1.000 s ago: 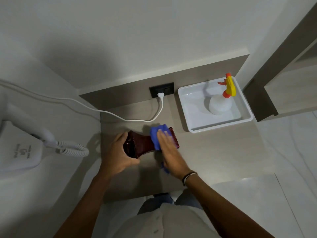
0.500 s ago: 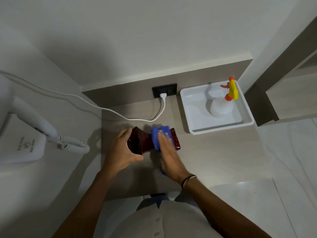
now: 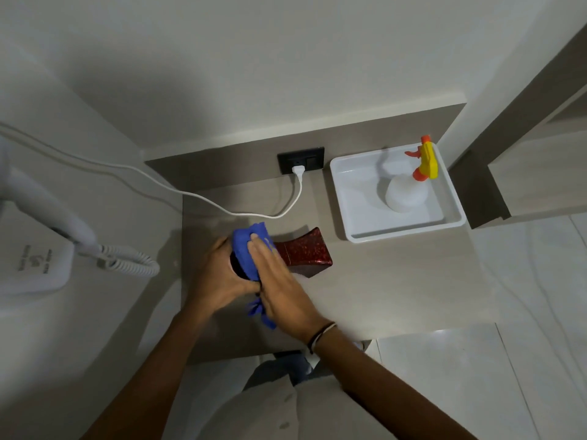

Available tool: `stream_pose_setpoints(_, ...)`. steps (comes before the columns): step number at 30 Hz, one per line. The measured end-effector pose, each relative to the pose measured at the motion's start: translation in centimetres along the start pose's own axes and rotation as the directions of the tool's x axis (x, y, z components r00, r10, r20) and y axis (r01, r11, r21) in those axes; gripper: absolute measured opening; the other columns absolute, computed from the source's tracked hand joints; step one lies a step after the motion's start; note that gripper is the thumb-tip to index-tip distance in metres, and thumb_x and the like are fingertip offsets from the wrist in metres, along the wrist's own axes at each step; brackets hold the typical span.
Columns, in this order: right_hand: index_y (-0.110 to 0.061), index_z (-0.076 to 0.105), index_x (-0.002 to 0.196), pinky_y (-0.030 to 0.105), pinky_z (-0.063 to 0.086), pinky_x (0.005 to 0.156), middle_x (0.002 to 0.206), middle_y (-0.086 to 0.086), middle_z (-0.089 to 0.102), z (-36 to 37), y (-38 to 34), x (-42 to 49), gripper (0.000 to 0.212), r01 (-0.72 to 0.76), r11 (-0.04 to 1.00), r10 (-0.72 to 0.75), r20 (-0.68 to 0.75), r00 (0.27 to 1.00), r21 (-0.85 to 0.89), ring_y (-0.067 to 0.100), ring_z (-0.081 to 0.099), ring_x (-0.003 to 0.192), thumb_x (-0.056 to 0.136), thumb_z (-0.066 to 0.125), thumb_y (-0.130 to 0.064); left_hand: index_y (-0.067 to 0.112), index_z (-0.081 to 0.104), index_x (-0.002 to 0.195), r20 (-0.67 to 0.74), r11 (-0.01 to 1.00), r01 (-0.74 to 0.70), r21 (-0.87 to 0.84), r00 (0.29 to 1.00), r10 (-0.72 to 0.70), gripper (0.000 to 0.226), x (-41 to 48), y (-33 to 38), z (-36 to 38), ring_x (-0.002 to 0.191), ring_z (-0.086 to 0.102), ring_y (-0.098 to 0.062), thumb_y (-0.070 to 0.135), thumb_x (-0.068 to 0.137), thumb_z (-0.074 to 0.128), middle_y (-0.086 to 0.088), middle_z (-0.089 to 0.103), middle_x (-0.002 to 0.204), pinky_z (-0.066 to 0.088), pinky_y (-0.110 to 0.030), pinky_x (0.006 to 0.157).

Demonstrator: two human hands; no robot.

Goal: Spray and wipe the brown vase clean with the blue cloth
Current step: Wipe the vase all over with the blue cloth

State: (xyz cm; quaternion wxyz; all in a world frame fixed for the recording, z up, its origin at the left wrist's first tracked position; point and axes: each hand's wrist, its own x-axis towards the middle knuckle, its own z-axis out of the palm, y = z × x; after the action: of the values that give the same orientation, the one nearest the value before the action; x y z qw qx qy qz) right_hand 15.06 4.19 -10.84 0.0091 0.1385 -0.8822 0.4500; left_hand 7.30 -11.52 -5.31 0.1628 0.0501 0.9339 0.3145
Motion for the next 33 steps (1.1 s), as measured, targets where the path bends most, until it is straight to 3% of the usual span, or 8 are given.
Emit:
stream_pose_setpoints(5,-0.006,0.015,0.170,0.047,0.019,0.138,0.180,0.013,0.014,-3.9,5.7,-0.4,0.080,-0.402,0.916,0.402,0.009,0.916,-0.017,0.032,0.015,0.168,0.101,0.052,0.009,0.023,0.061,0.135,-0.063,0.998,0.026,0.062,0.998,-0.022,0.094,-0.5,-0.8,-0.7,0.105,0.062,-0.013,0.041,0.051,0.097,0.005,0.059,0.126,0.045,-0.020,0.080)
stream_pose_setpoints(10,-0.009,0.028,0.168,0.009,0.046,0.112,0.169,0.011,0.040,-5.6,7.3,-1.1,0.072,-0.584,0.635,0.679,-0.003,0.734,0.506,0.018,0.055,0.140,0.102,0.043,0.017,0.032,0.072,0.103,-0.098,0.987,0.094,-0.130,0.989,-0.107,0.051,0.0,0.3,-1.7,0.082,0.069,0.007,0.050,0.061,0.094,0.015,0.076,0.090,0.046,-0.003,0.060)
stream_pose_setpoints(15,-0.015,0.053,0.151,0.054,0.054,0.115,0.148,0.016,0.062,-5.6,6.5,0.6,0.058,-0.530,0.319,0.786,0.094,0.611,0.786,0.038,0.065,0.134,0.103,0.039,0.015,0.050,0.038,0.156,0.002,0.983,0.115,-0.140,0.993,-0.116,0.080,0.5,1.5,-2.2,0.118,0.058,0.003,0.076,0.085,0.065,0.026,0.058,0.137,0.043,-0.005,0.079)
stream_pose_setpoints(19,-0.025,0.068,0.115,0.070,0.057,0.102,0.132,0.037,0.066,-5.9,6.7,1.9,0.050,-0.511,0.240,0.815,0.114,0.568,0.826,0.053,0.071,0.112,0.102,0.038,0.014,0.062,0.006,0.160,0.194,0.997,0.056,-0.055,0.980,-0.045,0.090,0.8,0.4,-2.3,0.145,0.040,-0.006,0.086,0.085,0.050,0.009,0.038,0.167,0.035,-0.029,0.108)
stream_pose_setpoints(23,-0.018,0.067,0.125,0.063,0.058,0.106,0.129,0.031,0.069,-6.6,6.6,2.5,0.048,-0.564,0.399,0.788,0.043,0.614,0.723,0.050,0.070,0.116,0.100,0.040,0.014,0.047,0.008,0.165,0.286,0.999,0.034,-0.031,0.958,-0.024,0.141,0.4,-0.9,-2.3,0.150,0.040,-0.012,0.065,0.056,0.096,0.008,0.034,0.168,0.037,-0.038,0.120)
stream_pose_setpoints(28,-0.001,0.030,0.166,0.036,0.031,0.134,0.172,0.008,0.035,-4.6,3.3,1.4,0.075,-0.466,0.781,0.569,-0.165,0.805,0.416,0.018,0.037,0.159,0.096,0.042,0.023,0.019,0.039,0.157,0.021,0.982,-0.103,0.157,0.995,0.101,0.117,0.2,-1.2,-1.2,0.144,0.047,-0.024,0.032,0.058,0.099,-0.006,0.051,0.156,0.044,-0.047,0.115)
stream_pose_setpoints(30,-0.005,0.020,0.169,0.021,0.025,0.133,0.176,-0.004,0.022,-2.8,0.9,1.1,0.078,-0.287,0.893,0.354,-0.148,0.923,0.346,-0.002,0.024,0.162,0.098,0.041,0.019,0.028,0.055,0.136,-0.007,0.993,-0.101,0.062,0.995,0.102,0.092,0.2,-0.7,-0.8,0.115,0.064,-0.012,0.028,0.054,0.096,0.008,0.065,0.127,0.055,-0.037,0.096)
stream_pose_setpoints(33,-0.024,-0.006,0.171,0.037,0.013,0.138,0.183,0.000,-0.001,0.0,-0.7,0.3,0.096,-0.036,0.983,0.043,-0.033,0.999,0.180,0.013,0.004,0.170,0.099,0.045,0.012,0.036,0.059,0.115,-0.041,0.992,-0.110,0.054,0.993,0.112,0.071,0.2,-0.3,-0.5,0.095,0.065,-0.001,0.040,0.051,0.088,0.015,0.067,0.109,0.048,-0.016,0.082)
